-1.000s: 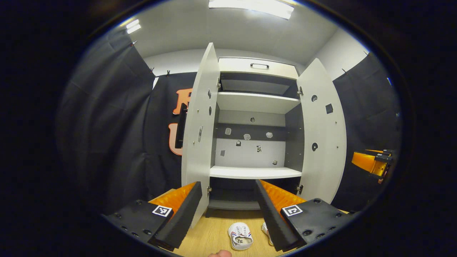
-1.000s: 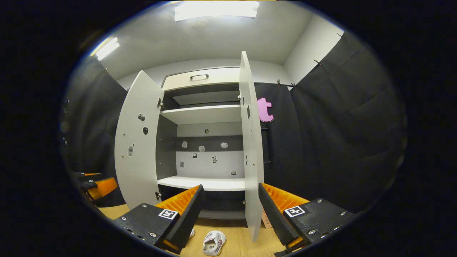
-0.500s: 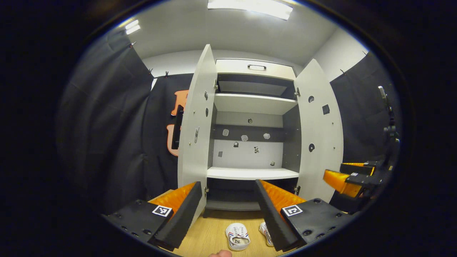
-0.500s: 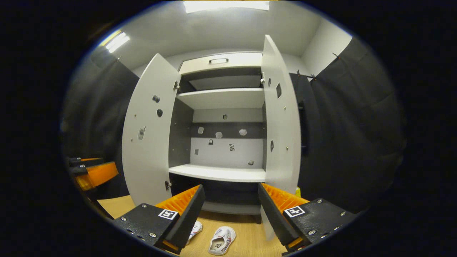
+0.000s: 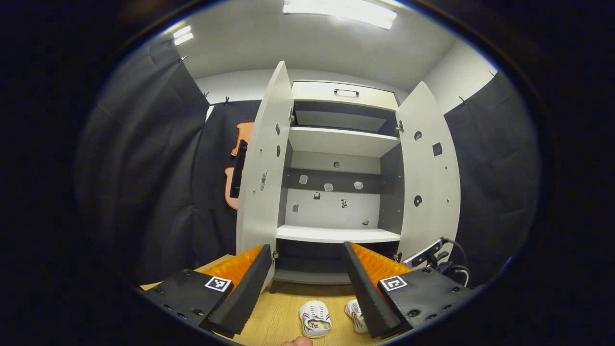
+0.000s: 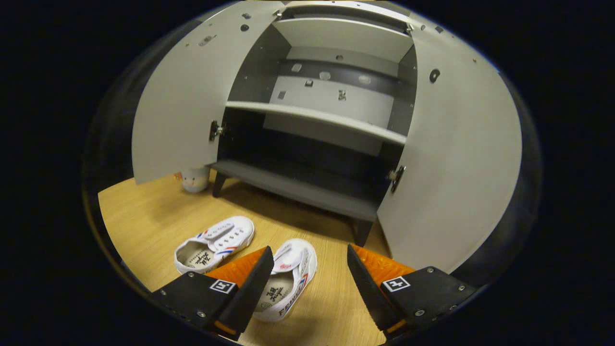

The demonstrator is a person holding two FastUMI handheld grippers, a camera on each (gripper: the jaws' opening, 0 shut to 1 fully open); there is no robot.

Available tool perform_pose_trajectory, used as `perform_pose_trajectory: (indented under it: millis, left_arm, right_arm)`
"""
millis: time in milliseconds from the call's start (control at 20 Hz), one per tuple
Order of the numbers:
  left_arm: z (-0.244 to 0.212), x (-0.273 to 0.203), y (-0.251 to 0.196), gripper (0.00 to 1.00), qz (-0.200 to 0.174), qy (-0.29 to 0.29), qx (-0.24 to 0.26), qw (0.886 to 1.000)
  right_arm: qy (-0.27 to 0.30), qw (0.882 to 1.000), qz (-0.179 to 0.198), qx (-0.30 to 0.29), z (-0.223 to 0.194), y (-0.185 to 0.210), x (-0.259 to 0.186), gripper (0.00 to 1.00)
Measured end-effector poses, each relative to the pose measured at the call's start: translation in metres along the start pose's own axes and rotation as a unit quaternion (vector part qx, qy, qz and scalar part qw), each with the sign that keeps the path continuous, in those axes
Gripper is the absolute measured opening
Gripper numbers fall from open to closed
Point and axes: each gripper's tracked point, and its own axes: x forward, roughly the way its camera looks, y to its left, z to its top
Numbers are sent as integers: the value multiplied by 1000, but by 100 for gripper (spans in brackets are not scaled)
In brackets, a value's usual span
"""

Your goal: Grab one shoe with the right hand and put it into the shoe cabinet, grab the other shoe with the left hand and put it into the shoe cabinet; then close the right door with the right hand and the left door with the left hand.

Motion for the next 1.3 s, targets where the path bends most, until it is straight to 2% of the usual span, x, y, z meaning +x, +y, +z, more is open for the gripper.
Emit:
perform_pose_trajectory:
  millis: [150,300,350,400,450,500,700,750,850,900,950,1100,1150,1200,1300]
  left_arm:
    - [0,0,9,96,11,0,9,1000]
    - [-3,1,15,94,18,6,14,1000]
    - [-4,0,17,99,19,8,16,1000]
    - [-5,1,18,99,22,11,17,1000]
    - [-6,1,19,93,24,14,17,999]
    - [-6,1,18,96,26,14,16,999]
    - [-9,0,15,96,27,19,19,999]
    - [-8,0,15,96,28,18,22,999]
    - [-8,-1,14,96,28,18,26,999]
    - [-8,-2,13,96,27,17,26,999]
    - [-8,-3,11,96,26,17,25,999]
    - [-10,-3,11,96,25,17,23,999]
    - [-11,-2,11,99,24,18,22,999]
    - [-12,-1,11,96,23,18,21,999]
    - [-12,0,10,96,20,18,18,999]
  right_arm:
    - [48,999,-18,14,-35,-9,17,95]
    - [63,997,-31,9,-48,-17,37,95]
    - [69,997,-32,6,-51,-20,45,95]
    - [80,996,-31,9,-54,-20,52,94]
    - [85,996,-26,17,-56,-18,59,88]
    - [86,996,-26,22,-56,-19,68,86]
    - [113,993,4,37,-68,-2,84,70]
    - [114,993,-1,34,-69,-2,86,53]
    - [103,994,-23,21,-65,-11,86,27]
    - [100,994,-28,21,-64,-14,87,19]
    - [98,994,-25,27,-62,-13,85,5]
    - [96,995,-21,34,-59,-14,76,1]
    - [85,996,-21,35,-52,-17,70,2]
    - [72,996,-22,37,-42,-18,61,2]
    - [44,998,-28,45,-21,-21,39,1]
